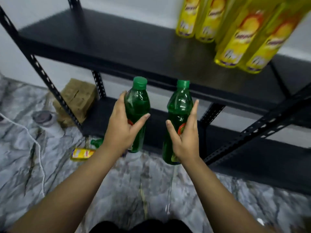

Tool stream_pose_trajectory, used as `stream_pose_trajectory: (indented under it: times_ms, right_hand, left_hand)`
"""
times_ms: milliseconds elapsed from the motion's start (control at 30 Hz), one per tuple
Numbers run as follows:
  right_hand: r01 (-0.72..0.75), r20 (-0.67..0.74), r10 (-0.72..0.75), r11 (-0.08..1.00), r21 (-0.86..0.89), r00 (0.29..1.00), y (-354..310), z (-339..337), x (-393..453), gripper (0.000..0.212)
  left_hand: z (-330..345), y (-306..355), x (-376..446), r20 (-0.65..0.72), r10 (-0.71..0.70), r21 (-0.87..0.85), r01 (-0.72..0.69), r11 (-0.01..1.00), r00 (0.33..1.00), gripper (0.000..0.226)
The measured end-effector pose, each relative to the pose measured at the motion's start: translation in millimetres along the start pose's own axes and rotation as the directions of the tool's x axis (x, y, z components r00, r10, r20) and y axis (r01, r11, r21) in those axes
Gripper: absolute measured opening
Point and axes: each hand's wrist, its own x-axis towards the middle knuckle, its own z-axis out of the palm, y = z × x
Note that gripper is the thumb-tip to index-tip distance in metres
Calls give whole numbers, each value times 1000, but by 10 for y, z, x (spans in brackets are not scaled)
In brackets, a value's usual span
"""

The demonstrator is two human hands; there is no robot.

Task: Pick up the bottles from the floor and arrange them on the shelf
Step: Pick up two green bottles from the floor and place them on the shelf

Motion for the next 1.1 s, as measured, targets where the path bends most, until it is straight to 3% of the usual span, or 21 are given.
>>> stream_pose_trajectory:
  times_ms: [267,467,600,800,1000,1100]
  right_hand:
    - [314,-209,-308,949,-4,928,-1019,-621,849,97]
    - [444,-372,-449,890,-103,812,-1463,-898,1527,93]
    - [406,-454,-447,894,-189,771,-1476,-886,1975,92]
    - [324,-440,-429,899,-296,789,-1049,-618,2299,91]
    - [266,-469,-371,924,-276,801,-885,-521,2427,94]
    - [257,-459,-363,925,-279,811,-862,-512,2434,94]
  left_hand:
    - [-193,1052,849,-148,328,-110,-345,932,933,95]
    - [-131,1568,1461,-235,438,-133,-475,870,868,89]
    - [115,1711,1869,-249,466,-143,-508,849,849,88]
    - [548,1491,2209,-241,471,-136,-510,849,849,88]
    - [742,1353,2504,-290,405,-107,-450,887,867,83]
    - [810,1207,2541,-245,386,-74,-414,907,889,75]
